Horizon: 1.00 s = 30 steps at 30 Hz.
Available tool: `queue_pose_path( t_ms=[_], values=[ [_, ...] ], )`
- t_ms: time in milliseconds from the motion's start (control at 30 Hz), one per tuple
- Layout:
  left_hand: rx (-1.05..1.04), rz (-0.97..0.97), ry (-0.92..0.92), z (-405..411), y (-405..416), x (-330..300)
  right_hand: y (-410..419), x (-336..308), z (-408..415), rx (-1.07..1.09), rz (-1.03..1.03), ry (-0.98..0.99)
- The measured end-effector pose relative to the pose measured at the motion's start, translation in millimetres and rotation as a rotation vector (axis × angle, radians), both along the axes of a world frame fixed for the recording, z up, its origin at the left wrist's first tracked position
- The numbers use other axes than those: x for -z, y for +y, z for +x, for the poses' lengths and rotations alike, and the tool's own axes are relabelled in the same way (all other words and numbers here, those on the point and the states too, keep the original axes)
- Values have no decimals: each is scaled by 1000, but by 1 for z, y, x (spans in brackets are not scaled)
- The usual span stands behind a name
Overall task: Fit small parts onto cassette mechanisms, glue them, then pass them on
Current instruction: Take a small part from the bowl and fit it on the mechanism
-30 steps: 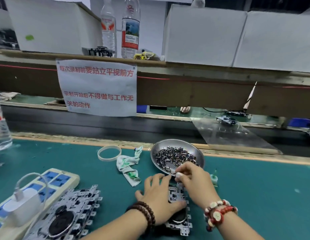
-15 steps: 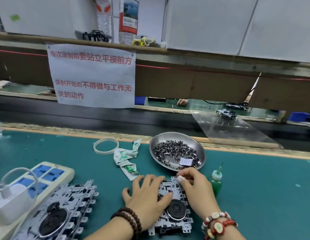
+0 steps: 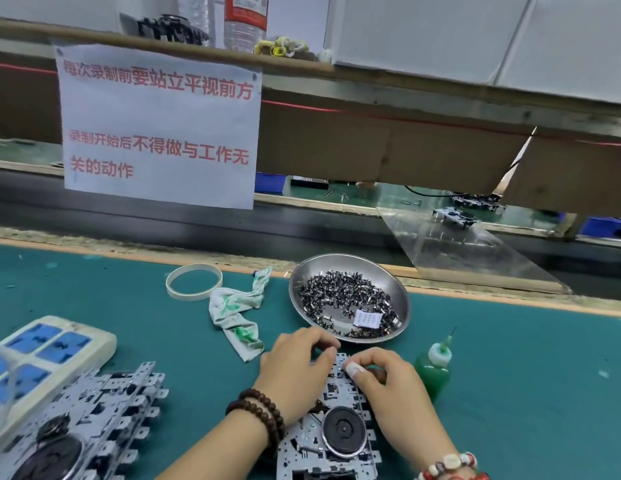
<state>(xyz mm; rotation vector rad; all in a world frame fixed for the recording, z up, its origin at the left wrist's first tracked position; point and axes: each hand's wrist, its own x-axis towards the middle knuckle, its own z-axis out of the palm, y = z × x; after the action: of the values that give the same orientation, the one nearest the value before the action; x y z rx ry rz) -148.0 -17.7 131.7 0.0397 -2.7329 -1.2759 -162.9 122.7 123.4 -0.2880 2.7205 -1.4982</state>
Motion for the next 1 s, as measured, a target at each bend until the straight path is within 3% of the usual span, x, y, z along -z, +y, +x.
queue_pose_path(
  t_ms=[267, 700, 1000],
  values=[
    [46, 76, 83, 0, -6, 9, -1, 1, 0, 19, -1, -28],
    [119, 2, 79, 1, -8, 13, -6, 2, 5, 49, -35, -17],
    [124, 14, 83, 0, -8, 14, -4, 1, 8, 2, -271, -194]
  ],
)
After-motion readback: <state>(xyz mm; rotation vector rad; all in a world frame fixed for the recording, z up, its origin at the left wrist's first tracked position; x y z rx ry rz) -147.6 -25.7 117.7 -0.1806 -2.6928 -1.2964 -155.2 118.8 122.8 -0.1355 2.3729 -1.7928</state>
